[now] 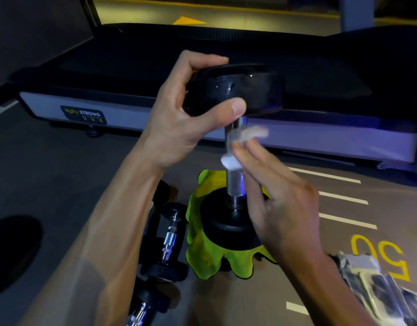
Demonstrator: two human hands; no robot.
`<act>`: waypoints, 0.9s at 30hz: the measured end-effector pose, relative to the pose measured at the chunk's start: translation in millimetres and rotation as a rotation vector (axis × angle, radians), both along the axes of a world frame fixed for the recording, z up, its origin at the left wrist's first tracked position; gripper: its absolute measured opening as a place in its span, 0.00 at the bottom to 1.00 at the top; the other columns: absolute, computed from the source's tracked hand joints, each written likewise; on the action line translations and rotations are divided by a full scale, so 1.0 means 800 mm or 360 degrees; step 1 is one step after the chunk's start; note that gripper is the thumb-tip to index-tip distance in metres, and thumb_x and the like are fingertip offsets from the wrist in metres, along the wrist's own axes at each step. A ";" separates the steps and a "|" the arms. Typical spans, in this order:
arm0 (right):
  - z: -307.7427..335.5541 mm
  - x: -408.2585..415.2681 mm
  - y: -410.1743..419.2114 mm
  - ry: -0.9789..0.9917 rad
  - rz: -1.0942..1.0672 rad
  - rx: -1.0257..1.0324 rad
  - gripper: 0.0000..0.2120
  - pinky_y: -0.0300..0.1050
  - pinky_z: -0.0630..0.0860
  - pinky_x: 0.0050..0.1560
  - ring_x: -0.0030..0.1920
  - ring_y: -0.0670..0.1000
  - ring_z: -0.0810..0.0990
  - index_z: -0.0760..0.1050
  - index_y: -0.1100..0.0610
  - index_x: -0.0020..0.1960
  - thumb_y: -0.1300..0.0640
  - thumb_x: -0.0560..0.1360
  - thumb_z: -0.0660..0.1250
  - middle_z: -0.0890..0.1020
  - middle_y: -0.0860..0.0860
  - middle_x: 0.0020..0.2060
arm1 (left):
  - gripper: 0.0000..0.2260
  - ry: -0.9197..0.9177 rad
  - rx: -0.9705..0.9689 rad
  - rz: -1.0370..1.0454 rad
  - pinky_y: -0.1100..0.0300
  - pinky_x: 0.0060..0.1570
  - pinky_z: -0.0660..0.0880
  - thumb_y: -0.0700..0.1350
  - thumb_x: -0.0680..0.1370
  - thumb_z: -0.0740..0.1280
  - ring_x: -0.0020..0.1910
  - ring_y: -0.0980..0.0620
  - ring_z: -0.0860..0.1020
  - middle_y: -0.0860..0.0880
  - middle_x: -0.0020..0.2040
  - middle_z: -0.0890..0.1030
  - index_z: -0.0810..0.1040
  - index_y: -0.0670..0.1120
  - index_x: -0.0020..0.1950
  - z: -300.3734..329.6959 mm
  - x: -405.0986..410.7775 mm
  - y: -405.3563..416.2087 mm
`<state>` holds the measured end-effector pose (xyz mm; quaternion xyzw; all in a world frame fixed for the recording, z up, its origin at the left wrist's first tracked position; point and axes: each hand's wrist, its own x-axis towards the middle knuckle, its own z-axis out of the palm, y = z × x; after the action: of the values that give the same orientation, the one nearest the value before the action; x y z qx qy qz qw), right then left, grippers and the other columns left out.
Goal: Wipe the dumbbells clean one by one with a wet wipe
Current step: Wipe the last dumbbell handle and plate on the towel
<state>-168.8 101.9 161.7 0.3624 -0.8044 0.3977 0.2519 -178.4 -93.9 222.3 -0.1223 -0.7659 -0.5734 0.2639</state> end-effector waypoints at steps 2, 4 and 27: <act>0.014 -0.012 -0.008 0.0155 0.0039 -0.0036 0.15 0.31 0.66 0.73 0.71 0.39 0.72 0.81 0.57 0.68 0.63 0.83 0.66 0.75 0.40 0.67 | 0.22 -0.0009 -0.0018 -0.0027 0.63 0.58 0.75 0.47 0.76 0.75 0.58 0.61 0.79 0.51 0.60 0.78 0.71 0.46 0.66 0.002 -0.001 0.003; 0.012 -0.022 -0.004 0.0176 0.0066 0.0023 0.14 0.41 0.74 0.70 0.68 0.50 0.78 0.83 0.55 0.65 0.63 0.82 0.67 0.81 0.42 0.64 | 0.22 -0.0014 -0.0019 -0.0037 0.63 0.57 0.75 0.47 0.76 0.75 0.58 0.61 0.79 0.51 0.60 0.78 0.71 0.47 0.66 0.002 -0.003 0.003; 0.002 -0.030 0.027 -0.0617 0.0395 -0.0011 0.20 0.37 0.74 0.53 0.52 0.51 0.78 0.88 0.42 0.49 0.68 0.76 0.72 0.86 0.33 0.52 | 0.22 -0.0015 0.0048 -0.0098 0.59 0.60 0.76 0.46 0.75 0.76 0.58 0.56 0.79 0.48 0.61 0.78 0.72 0.47 0.65 0.003 -0.007 0.013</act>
<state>-193.1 123.7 163.3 0.3746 -0.7856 0.4906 0.0429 -183.6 -83.7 224.7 -0.1392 -0.7542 -0.5933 0.2444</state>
